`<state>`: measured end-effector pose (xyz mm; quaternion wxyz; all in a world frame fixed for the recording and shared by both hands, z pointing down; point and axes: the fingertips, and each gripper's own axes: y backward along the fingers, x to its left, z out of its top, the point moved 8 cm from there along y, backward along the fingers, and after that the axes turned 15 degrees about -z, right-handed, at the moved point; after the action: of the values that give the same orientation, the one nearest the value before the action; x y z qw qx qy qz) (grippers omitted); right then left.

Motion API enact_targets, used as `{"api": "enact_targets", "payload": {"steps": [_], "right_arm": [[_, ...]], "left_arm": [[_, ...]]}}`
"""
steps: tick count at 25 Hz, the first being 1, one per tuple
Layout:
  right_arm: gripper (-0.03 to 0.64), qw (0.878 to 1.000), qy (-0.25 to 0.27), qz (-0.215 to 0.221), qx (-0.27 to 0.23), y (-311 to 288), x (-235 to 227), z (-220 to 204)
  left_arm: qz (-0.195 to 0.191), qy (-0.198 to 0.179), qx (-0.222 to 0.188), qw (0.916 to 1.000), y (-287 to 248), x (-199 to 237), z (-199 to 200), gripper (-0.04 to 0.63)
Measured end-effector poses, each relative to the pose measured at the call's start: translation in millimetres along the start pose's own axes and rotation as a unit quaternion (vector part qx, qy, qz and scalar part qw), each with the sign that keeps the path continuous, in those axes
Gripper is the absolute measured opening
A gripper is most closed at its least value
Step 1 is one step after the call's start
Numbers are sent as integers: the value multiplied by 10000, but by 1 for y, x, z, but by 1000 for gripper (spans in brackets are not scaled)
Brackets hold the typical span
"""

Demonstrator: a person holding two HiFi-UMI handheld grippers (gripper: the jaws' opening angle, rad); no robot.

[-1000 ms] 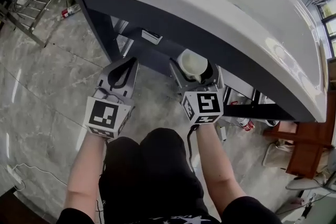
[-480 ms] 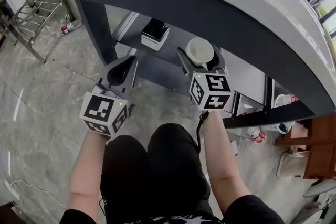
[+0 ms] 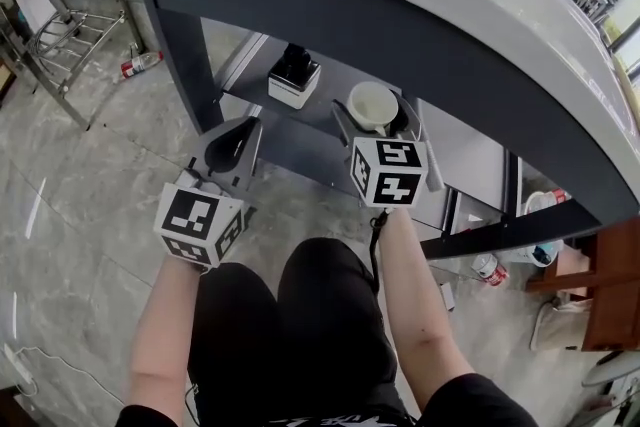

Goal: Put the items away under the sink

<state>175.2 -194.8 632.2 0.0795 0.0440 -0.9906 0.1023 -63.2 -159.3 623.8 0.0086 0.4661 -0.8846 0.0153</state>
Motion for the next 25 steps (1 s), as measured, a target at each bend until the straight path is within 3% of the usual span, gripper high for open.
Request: {"api": "enact_targets", "payload": {"steps": [10, 16, 25], "right_arm": [[405, 9994, -18, -291, 206, -6, 0, 0], [414, 9967, 561, -547, 217, -8, 12, -3], [480, 9947, 782, -618, 252, -6, 13, -4]], "left_arm": [[18, 75, 3, 10000, -2, 1, -6, 9], [-68, 85, 49, 9999, -1, -1, -10, 9], [-8, 71, 51, 10000, 3, 5, -10, 9]]}}
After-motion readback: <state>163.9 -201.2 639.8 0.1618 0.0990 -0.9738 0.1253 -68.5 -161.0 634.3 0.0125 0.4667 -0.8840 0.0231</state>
